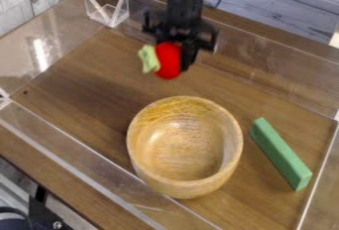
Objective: Move the red object to the right side of the table
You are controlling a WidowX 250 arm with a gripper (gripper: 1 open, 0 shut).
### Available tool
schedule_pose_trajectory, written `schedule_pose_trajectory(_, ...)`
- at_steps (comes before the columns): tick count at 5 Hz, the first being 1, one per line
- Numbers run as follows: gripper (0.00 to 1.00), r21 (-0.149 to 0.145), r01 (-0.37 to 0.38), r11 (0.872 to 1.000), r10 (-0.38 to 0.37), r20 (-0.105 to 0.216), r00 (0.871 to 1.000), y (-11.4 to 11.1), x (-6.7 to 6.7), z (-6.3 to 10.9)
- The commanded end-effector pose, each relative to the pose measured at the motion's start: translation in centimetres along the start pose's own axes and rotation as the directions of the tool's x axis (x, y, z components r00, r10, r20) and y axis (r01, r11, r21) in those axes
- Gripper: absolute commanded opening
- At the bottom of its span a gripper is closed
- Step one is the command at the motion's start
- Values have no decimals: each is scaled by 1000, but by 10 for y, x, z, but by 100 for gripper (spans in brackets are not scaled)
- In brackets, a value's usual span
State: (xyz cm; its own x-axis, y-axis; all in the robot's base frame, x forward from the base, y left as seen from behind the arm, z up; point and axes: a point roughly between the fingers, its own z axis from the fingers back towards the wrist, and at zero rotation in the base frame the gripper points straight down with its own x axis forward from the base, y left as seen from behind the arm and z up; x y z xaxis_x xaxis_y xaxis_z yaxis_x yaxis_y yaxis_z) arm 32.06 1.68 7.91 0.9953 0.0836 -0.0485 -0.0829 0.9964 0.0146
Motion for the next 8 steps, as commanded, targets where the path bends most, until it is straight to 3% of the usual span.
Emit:
schedule_pose_trajectory(1,0,18,34,999,-35,110,993,-38,2,49)
schedule_pose_trajectory(2,0,31,54,998,-58,137,989,-72,-6,66)
schedule_pose_trajectory(3,0,19,32,999,-35,155,987,-102,-6,61)
schedule_pose_trajectory(4,0,7,-12,1000,10,166,986,-118,-10,52)
schedule_pose_trajectory(5,0,-13,-44,999,45,175,984,-129,-13,45)
schedule_pose_trajectory(7,0,-22,-91,996,93,188,978,-147,-24,32)
schedule_pose_trajectory(8,0,-20,-93,995,96,189,977,-140,-19,22)
